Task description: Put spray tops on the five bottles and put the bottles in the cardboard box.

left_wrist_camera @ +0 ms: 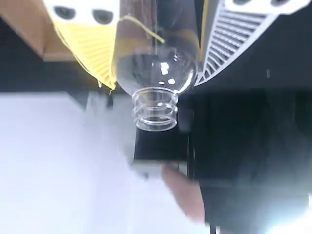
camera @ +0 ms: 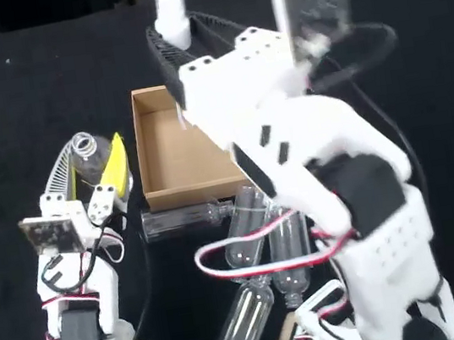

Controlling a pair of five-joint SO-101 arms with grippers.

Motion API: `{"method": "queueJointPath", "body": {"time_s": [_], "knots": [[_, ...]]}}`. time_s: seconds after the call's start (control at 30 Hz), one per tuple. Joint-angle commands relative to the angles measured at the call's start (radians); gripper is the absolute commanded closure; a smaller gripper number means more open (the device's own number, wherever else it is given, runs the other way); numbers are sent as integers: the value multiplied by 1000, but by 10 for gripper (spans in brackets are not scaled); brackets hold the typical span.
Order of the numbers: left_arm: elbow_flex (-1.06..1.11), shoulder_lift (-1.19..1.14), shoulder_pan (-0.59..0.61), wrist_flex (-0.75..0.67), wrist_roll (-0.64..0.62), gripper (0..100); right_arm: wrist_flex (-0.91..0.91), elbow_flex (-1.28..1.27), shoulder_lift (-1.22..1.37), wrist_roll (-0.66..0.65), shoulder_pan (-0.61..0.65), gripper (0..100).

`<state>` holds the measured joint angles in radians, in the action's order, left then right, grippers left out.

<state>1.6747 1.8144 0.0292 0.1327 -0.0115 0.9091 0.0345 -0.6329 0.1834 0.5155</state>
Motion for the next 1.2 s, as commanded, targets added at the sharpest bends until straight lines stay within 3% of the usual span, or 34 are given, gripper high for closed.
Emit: {"method": "queueJointPath", "body": {"time_s": [0.0, 0.27, 0.6, 1.17], "knots": [[25, 14, -4, -77, -9, 966, -135, -99, -65, 11, 14, 987], [25, 14, -8, -83, -9, 966, -400, -298, -110, 9, 40, 987], [25, 14, -188, -103, -3, 966, -413, -351, -216, 9, 40, 987], [25, 14, -200, -3, -9, 966, -413, -352, -225, 11, 97, 987]]}}
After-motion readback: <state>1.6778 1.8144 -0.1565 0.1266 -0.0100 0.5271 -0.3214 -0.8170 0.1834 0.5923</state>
